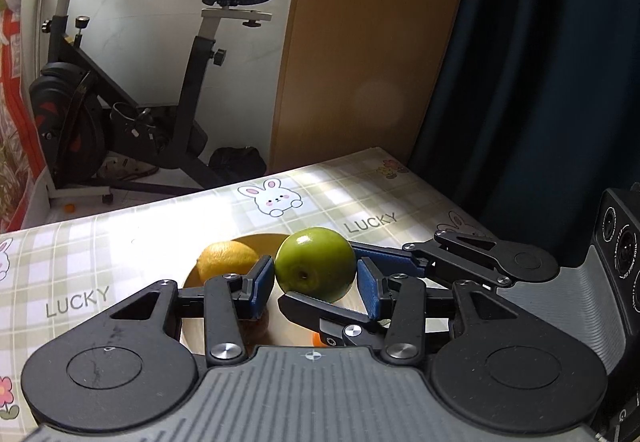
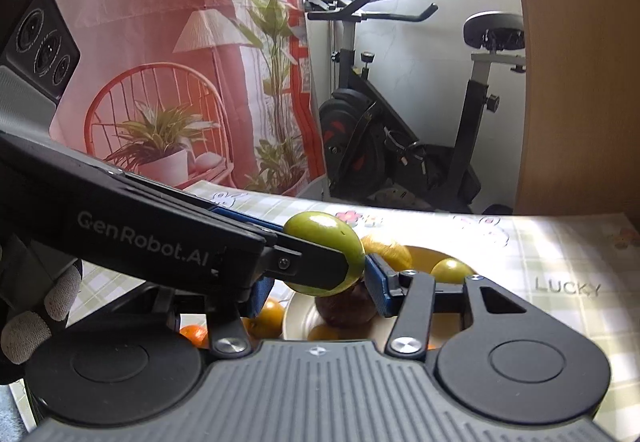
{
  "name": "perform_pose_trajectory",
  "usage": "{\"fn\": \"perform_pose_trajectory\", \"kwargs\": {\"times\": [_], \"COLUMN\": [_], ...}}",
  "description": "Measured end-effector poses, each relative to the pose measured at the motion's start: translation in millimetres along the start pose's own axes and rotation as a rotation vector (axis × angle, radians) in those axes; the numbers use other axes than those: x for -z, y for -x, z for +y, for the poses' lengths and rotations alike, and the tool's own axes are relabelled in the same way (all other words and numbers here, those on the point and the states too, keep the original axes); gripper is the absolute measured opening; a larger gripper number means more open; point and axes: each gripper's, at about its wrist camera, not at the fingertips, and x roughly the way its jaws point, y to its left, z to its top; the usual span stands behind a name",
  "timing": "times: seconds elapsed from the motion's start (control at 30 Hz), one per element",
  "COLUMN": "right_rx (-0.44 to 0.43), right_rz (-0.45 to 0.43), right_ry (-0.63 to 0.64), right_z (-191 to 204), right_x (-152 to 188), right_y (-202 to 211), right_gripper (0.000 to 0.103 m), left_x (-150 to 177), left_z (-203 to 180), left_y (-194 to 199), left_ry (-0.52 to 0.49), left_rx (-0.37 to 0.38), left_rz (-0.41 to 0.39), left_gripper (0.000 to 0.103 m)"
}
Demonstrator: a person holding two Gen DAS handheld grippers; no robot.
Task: Organize fruits
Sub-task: 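Carry the green apple over the cream plate with the left gripper, then lower the green apple onto the plate and open the left gripper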
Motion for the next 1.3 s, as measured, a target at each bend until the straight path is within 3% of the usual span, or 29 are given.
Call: {"fn": "perform_pose_trajectory", "kwargs": {"times": [0.2,0.53,0.73,1.3], "right_rx": [0.049,0.105,0.118,0.19], "right_rz": [-0.012,0.073,0.143,0.206], "right_ry": [-0.018,-0.133,-0.159,-0.185], "right_z": [-27,-78,-88,-83], "right_x": [-3,29,40,43], "right_y": [-5,-28,-46,-62], "right_gripper": [0.052,0.052,0.052,0.053], "left_x": [-7,7,19,19], "left_z": [-9,-2,21,17], "left_y": [-42,-110,-130,-147], "left_ry": [-0.009,0.077,0.17,0.172], "left_rx": [0.019,0.048,0.068,0.056], "left_rz": [0.054,0.201,0.222,0.24], "left_gripper": [0.048,0.048,0.048,0.052]}}
